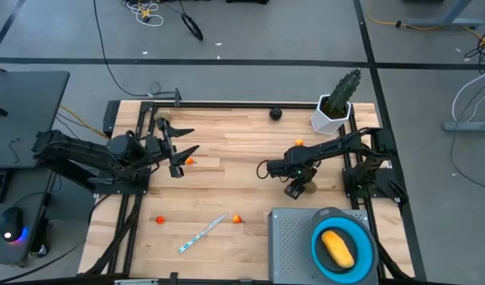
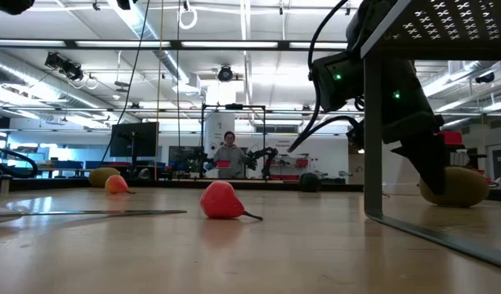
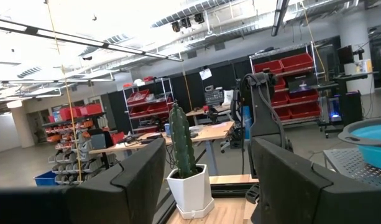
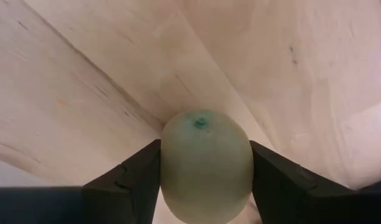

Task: Pick & Place Fruit
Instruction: Put the bottom brown kiwi into the blue strainer bowl on the shelf

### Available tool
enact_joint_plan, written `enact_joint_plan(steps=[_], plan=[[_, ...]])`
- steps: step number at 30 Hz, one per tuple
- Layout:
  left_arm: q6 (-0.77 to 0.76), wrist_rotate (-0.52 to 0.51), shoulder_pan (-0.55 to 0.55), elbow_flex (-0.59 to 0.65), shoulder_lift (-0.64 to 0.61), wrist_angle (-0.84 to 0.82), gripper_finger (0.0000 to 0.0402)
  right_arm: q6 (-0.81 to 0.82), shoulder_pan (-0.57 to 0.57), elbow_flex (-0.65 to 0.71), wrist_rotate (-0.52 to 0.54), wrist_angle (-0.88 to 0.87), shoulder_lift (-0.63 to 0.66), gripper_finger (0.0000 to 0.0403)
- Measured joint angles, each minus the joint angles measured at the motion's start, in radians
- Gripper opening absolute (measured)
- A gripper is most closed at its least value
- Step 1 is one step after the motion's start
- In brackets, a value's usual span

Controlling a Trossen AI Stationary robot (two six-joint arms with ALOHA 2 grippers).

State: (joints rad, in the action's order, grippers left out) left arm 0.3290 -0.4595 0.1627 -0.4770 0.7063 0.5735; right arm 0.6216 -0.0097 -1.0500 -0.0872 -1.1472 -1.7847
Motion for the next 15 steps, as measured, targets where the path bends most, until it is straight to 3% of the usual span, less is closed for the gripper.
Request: enact_joint_plan(steps=[15], plan=[[0.0, 0.0, 0.0, 0.0, 0.0, 0.0, 0.0248, -0.034, 0.004, -0.316, 0.034, -0.201, 0.001, 0.0217]])
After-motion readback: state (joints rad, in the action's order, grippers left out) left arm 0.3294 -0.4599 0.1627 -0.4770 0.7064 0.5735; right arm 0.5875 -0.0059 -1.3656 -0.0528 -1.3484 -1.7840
